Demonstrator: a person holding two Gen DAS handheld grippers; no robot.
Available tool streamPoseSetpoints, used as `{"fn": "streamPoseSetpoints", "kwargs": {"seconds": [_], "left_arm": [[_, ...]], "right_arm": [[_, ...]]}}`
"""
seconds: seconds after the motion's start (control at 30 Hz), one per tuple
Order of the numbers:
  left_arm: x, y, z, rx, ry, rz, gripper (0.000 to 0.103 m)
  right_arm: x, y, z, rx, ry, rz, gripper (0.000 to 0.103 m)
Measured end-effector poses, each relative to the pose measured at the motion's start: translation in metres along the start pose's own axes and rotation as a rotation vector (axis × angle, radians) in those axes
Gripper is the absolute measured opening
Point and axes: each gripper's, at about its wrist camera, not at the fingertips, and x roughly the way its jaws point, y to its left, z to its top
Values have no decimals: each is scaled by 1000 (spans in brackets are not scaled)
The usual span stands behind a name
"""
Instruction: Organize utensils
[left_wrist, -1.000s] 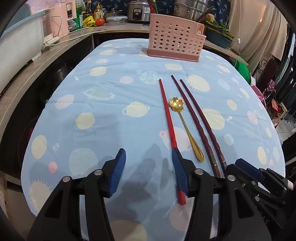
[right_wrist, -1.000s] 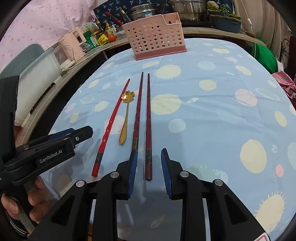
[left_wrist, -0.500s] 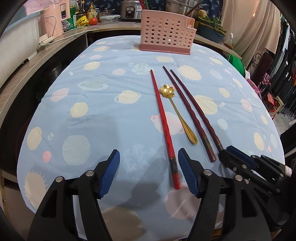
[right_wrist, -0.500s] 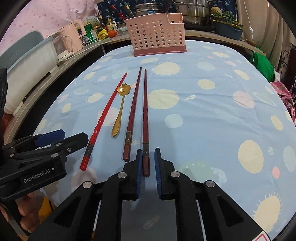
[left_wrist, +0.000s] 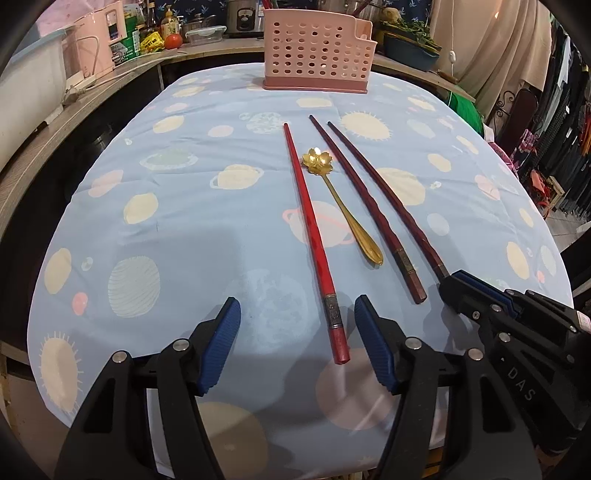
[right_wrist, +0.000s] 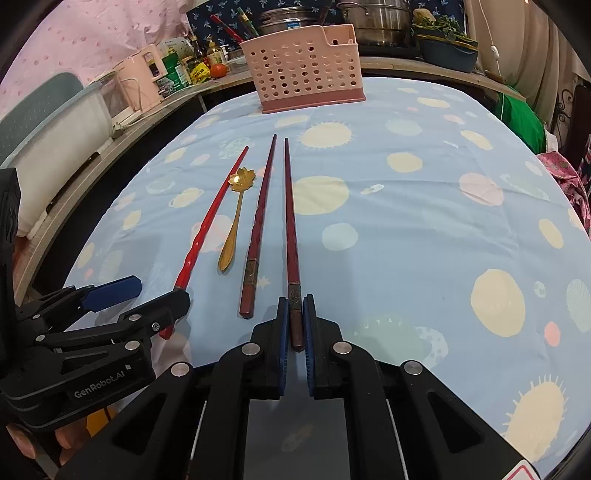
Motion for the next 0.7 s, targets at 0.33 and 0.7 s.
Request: {"fn": "streamPoseSetpoints", "kwargs": {"seconds": [0.33, 0.7], "left_arm": [[-3, -2, -2, 17, -5, -17, 23], [-17, 1, 1, -23, 7, -36, 7]], "right_arm": [[0, 0, 0, 3, 2, 0, 7], [-19, -6, 0, 39, -2, 20, 7]]}}
